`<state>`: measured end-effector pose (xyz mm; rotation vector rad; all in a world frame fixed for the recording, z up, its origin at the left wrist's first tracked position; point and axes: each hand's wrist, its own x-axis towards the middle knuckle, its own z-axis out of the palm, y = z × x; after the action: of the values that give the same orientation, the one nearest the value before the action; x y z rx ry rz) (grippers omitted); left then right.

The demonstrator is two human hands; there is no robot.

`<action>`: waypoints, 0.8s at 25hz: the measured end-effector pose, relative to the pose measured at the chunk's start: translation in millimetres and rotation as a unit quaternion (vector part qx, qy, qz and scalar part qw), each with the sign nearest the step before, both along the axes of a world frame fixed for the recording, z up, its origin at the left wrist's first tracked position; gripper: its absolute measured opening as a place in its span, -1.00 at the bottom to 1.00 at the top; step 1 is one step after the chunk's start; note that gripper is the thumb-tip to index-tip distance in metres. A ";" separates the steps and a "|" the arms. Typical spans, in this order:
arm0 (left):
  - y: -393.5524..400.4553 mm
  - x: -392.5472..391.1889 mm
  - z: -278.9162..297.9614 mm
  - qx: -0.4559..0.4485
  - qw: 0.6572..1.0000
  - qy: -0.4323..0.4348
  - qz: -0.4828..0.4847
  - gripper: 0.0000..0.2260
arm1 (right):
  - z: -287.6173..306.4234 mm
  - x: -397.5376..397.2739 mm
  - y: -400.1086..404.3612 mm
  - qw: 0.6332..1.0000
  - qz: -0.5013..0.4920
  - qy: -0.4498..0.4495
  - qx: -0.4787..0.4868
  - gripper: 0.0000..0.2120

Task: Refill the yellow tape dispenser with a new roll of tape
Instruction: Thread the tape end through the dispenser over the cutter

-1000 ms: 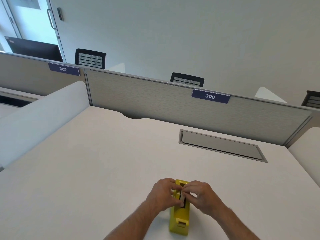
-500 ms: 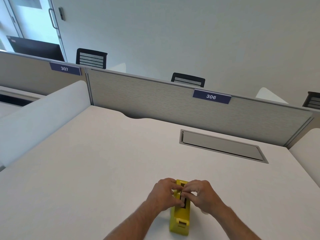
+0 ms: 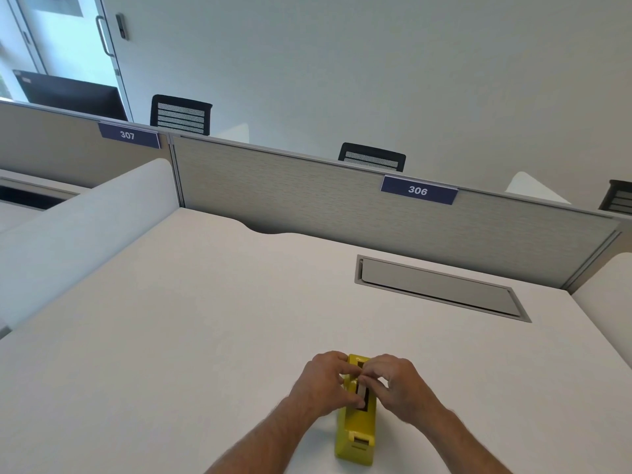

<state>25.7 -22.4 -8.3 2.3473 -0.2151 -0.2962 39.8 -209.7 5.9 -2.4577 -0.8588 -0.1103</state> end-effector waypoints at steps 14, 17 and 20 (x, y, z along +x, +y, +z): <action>0.9 -1.5 3.3 -0.007 1.000 -0.005 0.006 -0.48 | 11.9 -0.1 2.6 0.990 -0.066 0.119 0.036 -0.89; -0.2 -1.9 2.9 -0.005 1.000 -0.004 0.009 -0.48 | 11.8 1.2 6.1 0.989 -0.077 0.118 0.042 -0.87; -0.5 -2.3 2.7 -0.006 1.000 -0.006 0.011 -0.48 | 12.2 0.6 8.9 0.991 -0.080 0.105 0.032 -0.88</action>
<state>23.3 -22.9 -5.6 2.3393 -0.1969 -0.2686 40.4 -200.8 18.1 -2.4223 -0.5585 0.0629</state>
